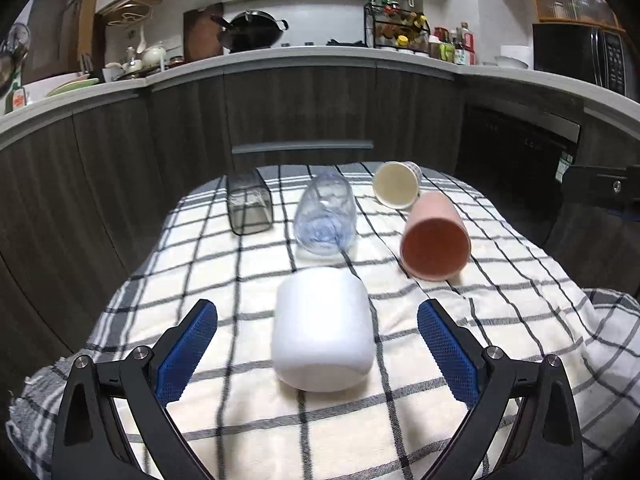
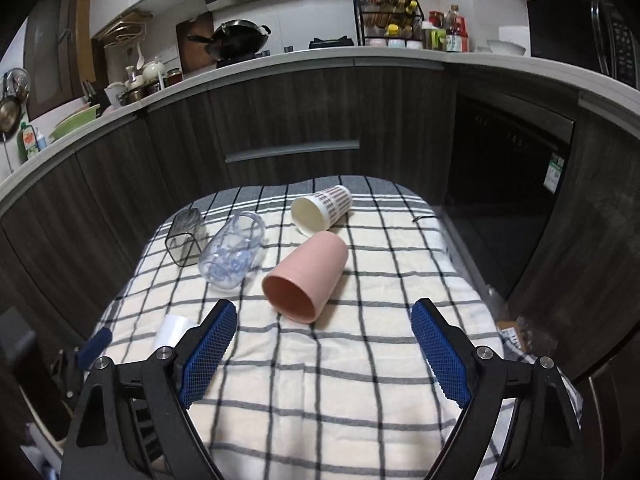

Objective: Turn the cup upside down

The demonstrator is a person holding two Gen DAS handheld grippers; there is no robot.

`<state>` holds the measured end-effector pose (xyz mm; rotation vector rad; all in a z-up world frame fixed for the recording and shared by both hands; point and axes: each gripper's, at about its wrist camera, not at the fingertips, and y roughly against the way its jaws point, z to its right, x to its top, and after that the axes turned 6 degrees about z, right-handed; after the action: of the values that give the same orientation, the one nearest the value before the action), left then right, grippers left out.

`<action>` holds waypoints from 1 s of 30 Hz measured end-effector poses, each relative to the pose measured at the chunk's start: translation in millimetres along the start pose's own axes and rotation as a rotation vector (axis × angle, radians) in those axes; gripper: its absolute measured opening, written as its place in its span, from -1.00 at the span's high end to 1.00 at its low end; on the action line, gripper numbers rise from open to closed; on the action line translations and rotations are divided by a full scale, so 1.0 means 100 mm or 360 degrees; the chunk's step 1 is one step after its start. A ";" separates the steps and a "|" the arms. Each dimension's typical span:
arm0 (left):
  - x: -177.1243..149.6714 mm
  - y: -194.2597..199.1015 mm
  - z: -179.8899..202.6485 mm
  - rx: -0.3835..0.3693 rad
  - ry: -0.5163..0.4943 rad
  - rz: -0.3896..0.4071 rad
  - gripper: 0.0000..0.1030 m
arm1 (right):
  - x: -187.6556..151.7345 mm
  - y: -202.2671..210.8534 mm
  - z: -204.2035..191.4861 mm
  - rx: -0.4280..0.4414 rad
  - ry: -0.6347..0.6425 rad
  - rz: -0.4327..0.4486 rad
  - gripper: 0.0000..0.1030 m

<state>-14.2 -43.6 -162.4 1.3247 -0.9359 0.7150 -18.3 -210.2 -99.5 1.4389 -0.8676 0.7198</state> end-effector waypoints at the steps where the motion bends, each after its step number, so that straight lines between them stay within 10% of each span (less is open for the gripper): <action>1: -0.02 -0.03 0.00 -0.0006 0.0001 -0.0005 -0.94 | -0.02 -0.01 0.01 -0.0008 0.0002 -0.0001 -0.73; 15: -0.23 -0.33 0.02 0.0036 0.0009 -0.0165 -0.31 | -0.13 -0.22 0.20 -0.0056 -0.0096 -0.0117 -0.74; 30: 0.02 -0.23 0.00 -0.0049 -0.0044 -0.0356 -0.29 | -0.02 -0.17 0.19 -0.0041 -0.0131 -0.0123 -0.74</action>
<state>6.5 -46.7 -171.9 1.3895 -0.8022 0.5095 -6.6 -229.5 -111.6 1.4793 -0.8764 0.5930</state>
